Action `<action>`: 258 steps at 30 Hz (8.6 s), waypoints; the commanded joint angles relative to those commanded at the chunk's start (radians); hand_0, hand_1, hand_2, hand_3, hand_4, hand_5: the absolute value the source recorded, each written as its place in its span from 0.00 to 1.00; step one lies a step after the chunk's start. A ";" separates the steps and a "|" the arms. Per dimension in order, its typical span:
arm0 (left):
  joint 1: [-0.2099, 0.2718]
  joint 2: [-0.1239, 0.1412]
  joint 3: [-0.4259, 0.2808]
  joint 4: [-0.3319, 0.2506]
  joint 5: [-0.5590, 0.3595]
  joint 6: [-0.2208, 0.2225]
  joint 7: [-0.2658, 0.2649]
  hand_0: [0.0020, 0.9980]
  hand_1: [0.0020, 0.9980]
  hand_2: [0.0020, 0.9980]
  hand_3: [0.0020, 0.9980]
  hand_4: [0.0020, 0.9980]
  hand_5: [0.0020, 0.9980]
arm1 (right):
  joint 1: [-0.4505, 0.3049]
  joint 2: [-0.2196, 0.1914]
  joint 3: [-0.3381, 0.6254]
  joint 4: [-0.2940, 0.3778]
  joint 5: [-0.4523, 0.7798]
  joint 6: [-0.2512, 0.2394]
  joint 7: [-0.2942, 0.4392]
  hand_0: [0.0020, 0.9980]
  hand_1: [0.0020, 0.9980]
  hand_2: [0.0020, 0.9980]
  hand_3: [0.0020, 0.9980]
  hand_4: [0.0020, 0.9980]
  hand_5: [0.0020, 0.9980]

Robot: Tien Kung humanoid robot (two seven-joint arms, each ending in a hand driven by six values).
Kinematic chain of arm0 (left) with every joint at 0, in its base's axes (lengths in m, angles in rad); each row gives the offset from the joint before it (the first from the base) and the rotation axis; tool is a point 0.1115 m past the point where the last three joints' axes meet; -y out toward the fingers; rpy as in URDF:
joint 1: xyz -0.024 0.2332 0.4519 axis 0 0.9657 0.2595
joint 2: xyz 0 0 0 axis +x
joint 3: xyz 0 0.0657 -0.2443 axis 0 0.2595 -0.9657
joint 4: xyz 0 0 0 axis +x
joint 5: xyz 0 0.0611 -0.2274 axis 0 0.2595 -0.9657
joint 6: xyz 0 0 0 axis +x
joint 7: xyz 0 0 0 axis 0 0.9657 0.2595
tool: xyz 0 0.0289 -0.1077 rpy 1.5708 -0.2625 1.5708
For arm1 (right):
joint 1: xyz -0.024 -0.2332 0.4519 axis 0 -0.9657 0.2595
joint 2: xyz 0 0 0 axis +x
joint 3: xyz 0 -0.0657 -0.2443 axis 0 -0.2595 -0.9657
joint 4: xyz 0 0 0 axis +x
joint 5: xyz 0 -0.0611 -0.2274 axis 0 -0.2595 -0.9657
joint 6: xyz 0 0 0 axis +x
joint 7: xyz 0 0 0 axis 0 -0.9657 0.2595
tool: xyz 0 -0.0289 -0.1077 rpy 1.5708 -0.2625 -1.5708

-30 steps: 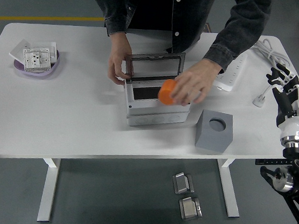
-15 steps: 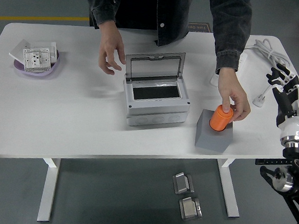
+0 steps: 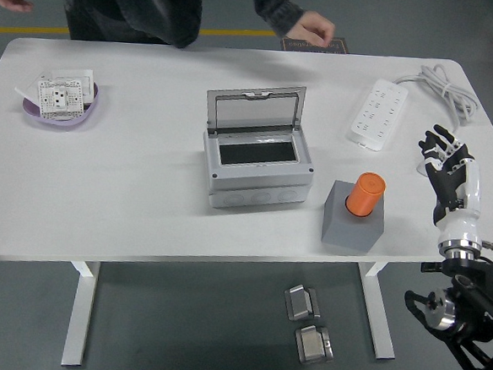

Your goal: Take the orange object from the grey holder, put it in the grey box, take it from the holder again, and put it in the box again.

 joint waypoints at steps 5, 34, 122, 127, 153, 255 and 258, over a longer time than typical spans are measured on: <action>0.001 0.001 0.005 0.002 -0.004 0.000 0.000 0.66 0.66 0.62 0.64 0.63 0.43 | 0.018 0.002 -0.076 -0.020 -0.083 -0.010 -0.020 0.80 0.75 0.80 0.84 0.63 0.37; -0.013 0.000 0.009 0.000 -0.004 0.000 0.000 0.66 0.66 0.62 0.64 0.63 0.44 | 0.063 -0.003 -0.185 -0.078 -0.194 -0.005 -0.082 0.99 1.00 1.00 1.00 0.88 0.37; -0.019 -0.007 0.014 0.002 -0.027 -0.007 -0.009 0.66 0.66 0.62 0.65 0.63 0.43 | 0.105 -0.021 -0.261 -0.087 -0.236 -0.031 -0.141 0.78 0.66 0.60 0.50 0.02 0.00; -0.018 -0.008 0.015 0.003 -0.029 -0.007 -0.009 0.66 0.66 0.62 0.65 0.63 0.44 | 0.108 -0.022 -0.260 -0.082 -0.254 -0.035 -0.149 0.79 0.67 0.62 0.52 0.01 0.00; 0.003 0.004 0.164 0.064 -0.179 -0.007 -0.005 0.66 0.66 0.62 0.65 0.64 0.45 | 0.299 -0.019 -0.322 -0.013 -0.407 -0.132 -0.256 0.12 0.26 0.50 0.36 0.15 0.00; 0.005 0.015 0.287 0.085 -0.284 -0.008 -0.009 0.66 0.66 0.61 0.65 0.63 0.46 | 0.865 0.142 -0.844 -0.324 -0.729 0.154 -0.556 0.84 0.74 0.74 0.97 0.70 0.14; 0.011 0.013 0.287 0.086 -0.288 -0.008 -0.009 0.66 0.66 0.61 0.65 0.63 0.46 | 0.845 0.102 -0.782 -0.256 -0.783 0.189 -0.590 0.84 0.74 0.74 0.97 0.70 0.14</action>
